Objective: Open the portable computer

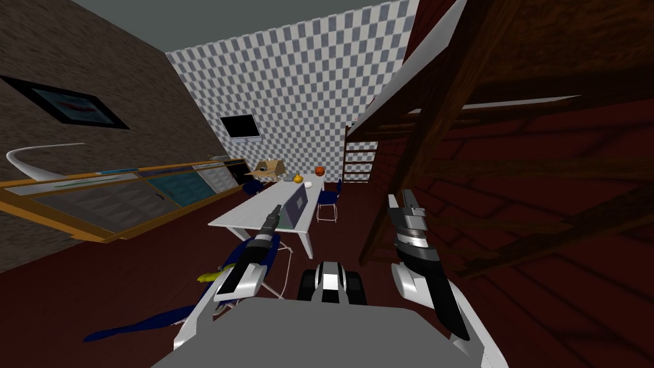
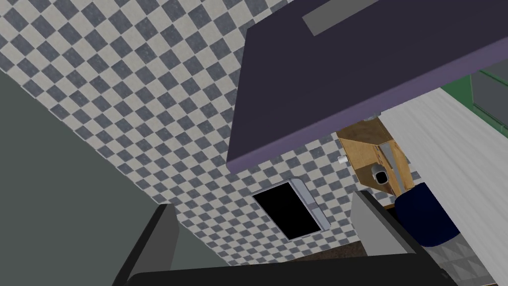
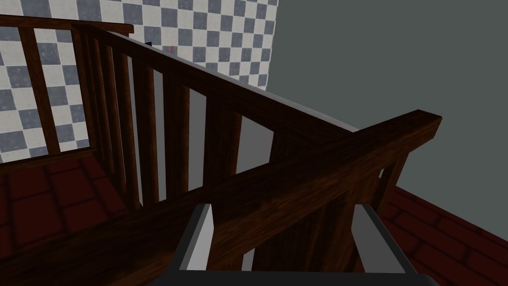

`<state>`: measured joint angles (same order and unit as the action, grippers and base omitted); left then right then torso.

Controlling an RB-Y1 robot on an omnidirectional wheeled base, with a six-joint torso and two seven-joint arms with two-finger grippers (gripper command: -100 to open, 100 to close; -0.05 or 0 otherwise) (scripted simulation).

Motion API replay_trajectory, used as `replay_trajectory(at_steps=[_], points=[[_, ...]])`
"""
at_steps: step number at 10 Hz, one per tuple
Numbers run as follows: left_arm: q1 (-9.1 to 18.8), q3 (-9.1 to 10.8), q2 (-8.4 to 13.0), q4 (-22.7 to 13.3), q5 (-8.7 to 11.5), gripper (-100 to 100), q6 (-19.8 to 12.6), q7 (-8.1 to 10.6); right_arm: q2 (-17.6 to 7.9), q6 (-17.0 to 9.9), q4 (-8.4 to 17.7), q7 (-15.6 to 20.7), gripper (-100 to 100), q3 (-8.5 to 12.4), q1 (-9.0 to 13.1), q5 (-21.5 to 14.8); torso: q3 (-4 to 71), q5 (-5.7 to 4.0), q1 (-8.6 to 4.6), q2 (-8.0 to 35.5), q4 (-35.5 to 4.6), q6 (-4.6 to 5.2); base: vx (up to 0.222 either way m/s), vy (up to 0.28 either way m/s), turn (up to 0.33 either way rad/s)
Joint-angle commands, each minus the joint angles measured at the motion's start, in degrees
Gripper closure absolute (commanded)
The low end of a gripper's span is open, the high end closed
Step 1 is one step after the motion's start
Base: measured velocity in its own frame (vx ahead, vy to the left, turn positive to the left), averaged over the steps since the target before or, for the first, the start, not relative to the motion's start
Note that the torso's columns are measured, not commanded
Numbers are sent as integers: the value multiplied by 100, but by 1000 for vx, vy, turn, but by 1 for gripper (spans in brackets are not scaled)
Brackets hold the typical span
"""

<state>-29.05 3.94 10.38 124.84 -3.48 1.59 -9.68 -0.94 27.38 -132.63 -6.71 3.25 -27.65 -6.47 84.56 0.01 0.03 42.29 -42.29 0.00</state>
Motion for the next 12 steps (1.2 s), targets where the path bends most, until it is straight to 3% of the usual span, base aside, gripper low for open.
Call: replay_trajectory(at_steps=[1, 5, 8, 9, 12], points=[[-2, 11, 80, 11, -67, -100, -245, -59, 0, 0, 0, 0, 0, 0, 0, 0, -3, 1, 4, 5, -2, 0, 35, -42, -7], [5, 66, 257, -28, -164, -100, -646, -134, 0, 0, 0, 0, 0, 0, 0, 0, 1, -1, -1, -2, 0, 0, 45, -47, -9], [-34, 56, 228, 92, -152, -100, -662, -132, -1, 0, 0, 0, 0, 1, 0, 0, 8, 0, 1, -16, 3, 0, 57, -15, -10], [-37, 58, 229, 109, -151, 100, -684, -131, -1, 0, 0, 0, 0, 1, 0, 0, 5, 0, 1, -5, 3, 0, 8, -1, 6], [-75, -38, 42, 260, 191, 100, -936, 208, -2, 0, 1, 0, 0, 2, 0, 0, -9, 32, 46, 6, 2, -2, 13, 117, 10]])
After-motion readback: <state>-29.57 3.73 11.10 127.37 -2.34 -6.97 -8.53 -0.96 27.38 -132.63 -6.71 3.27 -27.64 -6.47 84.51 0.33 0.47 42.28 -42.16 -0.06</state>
